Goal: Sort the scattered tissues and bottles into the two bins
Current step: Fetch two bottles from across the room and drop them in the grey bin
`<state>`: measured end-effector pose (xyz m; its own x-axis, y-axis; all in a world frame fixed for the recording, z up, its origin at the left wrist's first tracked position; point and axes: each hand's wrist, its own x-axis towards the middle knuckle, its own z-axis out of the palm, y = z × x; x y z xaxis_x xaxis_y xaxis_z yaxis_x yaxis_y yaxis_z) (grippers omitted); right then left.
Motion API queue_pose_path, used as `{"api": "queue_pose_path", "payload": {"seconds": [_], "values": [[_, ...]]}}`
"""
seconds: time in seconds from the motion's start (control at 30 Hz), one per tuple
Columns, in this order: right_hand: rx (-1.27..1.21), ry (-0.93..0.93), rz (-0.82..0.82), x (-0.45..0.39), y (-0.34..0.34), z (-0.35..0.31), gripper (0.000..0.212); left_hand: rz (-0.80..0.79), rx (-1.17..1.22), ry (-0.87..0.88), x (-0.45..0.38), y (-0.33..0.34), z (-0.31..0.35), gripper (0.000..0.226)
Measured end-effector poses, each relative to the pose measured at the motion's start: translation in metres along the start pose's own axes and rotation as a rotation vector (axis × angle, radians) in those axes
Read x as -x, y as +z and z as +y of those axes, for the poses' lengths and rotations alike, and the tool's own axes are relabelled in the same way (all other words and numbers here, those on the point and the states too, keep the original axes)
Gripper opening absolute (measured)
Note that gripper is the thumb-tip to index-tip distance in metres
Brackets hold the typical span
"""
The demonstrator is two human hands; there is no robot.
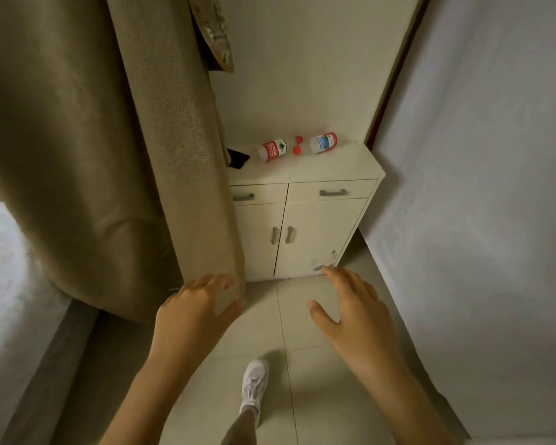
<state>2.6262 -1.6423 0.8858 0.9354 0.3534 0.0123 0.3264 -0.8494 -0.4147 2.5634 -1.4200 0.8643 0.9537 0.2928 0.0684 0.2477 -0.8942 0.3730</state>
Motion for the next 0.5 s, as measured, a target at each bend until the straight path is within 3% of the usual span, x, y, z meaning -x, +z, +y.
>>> {"api": "queue_pose_path", "payload": {"seconds": [0.5], "values": [[-0.018, 0.080, -0.032, -0.258, -0.011, 0.029, 0.059, -0.025, 0.025, 0.140, -0.291, 0.017, 0.024, 0.039]]}}
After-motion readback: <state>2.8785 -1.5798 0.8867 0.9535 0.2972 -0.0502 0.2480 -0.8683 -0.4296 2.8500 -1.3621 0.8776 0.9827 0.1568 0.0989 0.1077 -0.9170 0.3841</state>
